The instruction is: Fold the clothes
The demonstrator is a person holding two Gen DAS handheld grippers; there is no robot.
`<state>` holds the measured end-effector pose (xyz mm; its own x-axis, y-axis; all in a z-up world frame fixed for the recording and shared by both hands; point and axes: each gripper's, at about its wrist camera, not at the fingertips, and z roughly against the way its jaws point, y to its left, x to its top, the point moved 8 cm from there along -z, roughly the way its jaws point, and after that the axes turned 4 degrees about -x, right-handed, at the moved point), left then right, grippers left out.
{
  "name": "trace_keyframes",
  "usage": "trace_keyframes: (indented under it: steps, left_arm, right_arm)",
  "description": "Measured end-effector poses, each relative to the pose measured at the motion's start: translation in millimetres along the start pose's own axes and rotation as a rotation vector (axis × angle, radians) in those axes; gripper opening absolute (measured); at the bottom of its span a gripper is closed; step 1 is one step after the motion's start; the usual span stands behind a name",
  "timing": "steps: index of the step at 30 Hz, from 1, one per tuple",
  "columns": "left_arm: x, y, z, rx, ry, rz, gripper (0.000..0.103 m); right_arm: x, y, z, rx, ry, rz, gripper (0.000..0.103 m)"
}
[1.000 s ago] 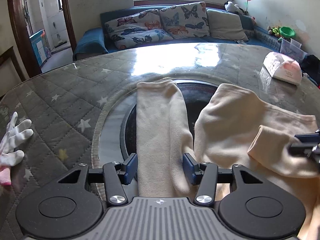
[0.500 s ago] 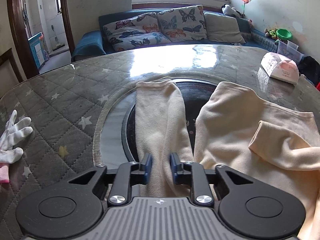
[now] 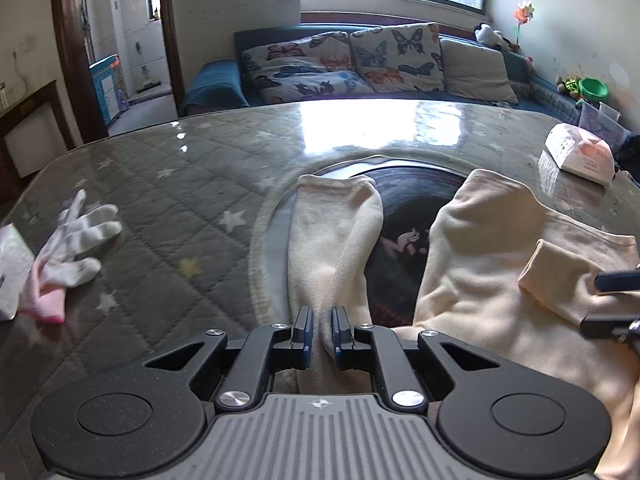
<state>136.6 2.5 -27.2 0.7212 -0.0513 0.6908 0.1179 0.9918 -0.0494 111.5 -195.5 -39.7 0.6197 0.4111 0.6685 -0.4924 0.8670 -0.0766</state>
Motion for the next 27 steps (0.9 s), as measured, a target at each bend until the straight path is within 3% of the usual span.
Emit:
trace_keyframes:
  steps: [2,9,19,27]
  left_arm:
    - [-4,4,3,0.004,-0.001,0.011,0.012]
    - [-13,3,11,0.010,-0.014,0.027,0.012]
    - [-24,14,26,0.023,-0.030,0.065,0.012]
    - [-37,21,40,0.032,-0.035,0.094,0.012]
  right_arm:
    - [-3,0,0,-0.017,-0.014,0.000,0.050]
    - [-11,-19,18,-0.073,-0.027,-0.048,0.010]
    - [-30,-61,69,-0.239,-0.122,-0.110,0.007]
    - [-67,-106,104,-0.350,-0.127,-0.224,0.007]
